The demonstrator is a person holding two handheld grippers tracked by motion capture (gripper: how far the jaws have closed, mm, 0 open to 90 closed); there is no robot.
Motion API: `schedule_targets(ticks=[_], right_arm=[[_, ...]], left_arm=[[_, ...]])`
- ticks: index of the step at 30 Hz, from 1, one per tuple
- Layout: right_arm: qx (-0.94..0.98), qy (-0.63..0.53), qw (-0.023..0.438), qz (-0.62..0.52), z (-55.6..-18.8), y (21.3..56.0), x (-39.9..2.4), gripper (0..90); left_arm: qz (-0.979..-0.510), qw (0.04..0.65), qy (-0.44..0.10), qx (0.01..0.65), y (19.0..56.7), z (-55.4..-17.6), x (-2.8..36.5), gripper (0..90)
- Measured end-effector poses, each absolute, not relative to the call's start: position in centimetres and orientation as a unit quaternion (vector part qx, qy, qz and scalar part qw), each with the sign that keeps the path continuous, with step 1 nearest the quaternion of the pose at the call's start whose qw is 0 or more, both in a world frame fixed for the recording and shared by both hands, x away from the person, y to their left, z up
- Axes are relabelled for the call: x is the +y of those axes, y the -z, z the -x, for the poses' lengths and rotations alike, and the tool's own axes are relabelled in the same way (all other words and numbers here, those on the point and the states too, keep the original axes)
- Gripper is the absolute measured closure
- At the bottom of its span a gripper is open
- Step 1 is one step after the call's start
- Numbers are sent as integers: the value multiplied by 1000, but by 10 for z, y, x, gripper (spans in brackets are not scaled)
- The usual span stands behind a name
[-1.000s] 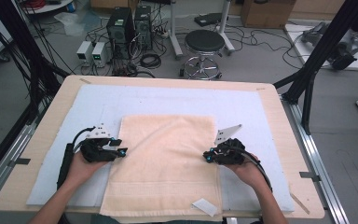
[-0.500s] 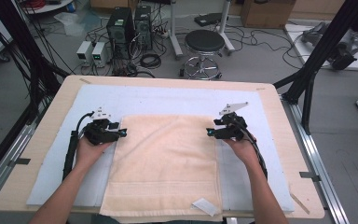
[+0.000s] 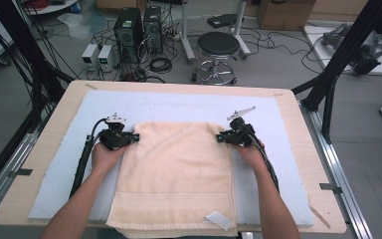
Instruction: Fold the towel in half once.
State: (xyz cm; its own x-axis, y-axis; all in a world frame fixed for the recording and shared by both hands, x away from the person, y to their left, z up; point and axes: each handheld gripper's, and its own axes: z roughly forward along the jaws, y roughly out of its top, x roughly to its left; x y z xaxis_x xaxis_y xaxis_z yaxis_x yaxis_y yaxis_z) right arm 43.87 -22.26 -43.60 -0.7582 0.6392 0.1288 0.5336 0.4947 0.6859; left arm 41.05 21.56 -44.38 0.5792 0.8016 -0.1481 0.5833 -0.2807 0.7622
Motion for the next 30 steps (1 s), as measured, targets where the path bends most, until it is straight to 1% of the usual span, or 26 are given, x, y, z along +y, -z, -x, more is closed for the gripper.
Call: schedule_targets(ticks=[2,4,5,6,9,11,12,13,15,16,19,22,23,24,30], right_arm=[[866,-360,77,-339,-443,433,-221,820],[863,-360,99,-340,-448,421,-216,821],[861,-364,106,-340,-451,417,-215,821],[859,-365,113,-341,-455,411,-213,821],[852,-364,136,-350,-470,398,-211,814],[847,-357,147,-366,-479,394,-211,762],[842,-354,172,-370,-481,394,-211,697],[837,-358,172,-377,-481,396,-213,639],[836,-358,147,-390,-482,400,-220,558],[839,-354,139,-388,-480,402,-223,547],[840,-366,136,-376,-469,402,-228,527],[847,-370,135,-356,-455,398,-228,503],[848,-375,133,-352,-451,397,-228,498],[848,-383,127,-345,-445,394,-227,492],[866,-386,122,-291,-411,384,-213,455]], left_arm=[[-785,406,-151,443,443,-414,217,840],[-785,395,-153,453,440,-422,217,842],[-784,391,-166,453,437,-426,216,842],[-778,396,-176,455,433,-429,216,842],[-766,403,-184,466,420,-447,215,839],[-762,397,-210,466,410,-456,211,811],[-764,392,-217,464,408,-458,210,765],[-768,390,-219,459,407,-459,210,735],[-772,390,-213,455,406,-459,215,687],[-774,391,-204,454,406,-458,218,674],[-776,400,-192,449,406,-449,224,630],[-781,415,-185,428,406,-433,225,613],[-788,416,-169,421,406,-427,225,608],[-790,418,-164,417,405,-423,225,591],[-801,444,-165,367,399,-377,223,540]])
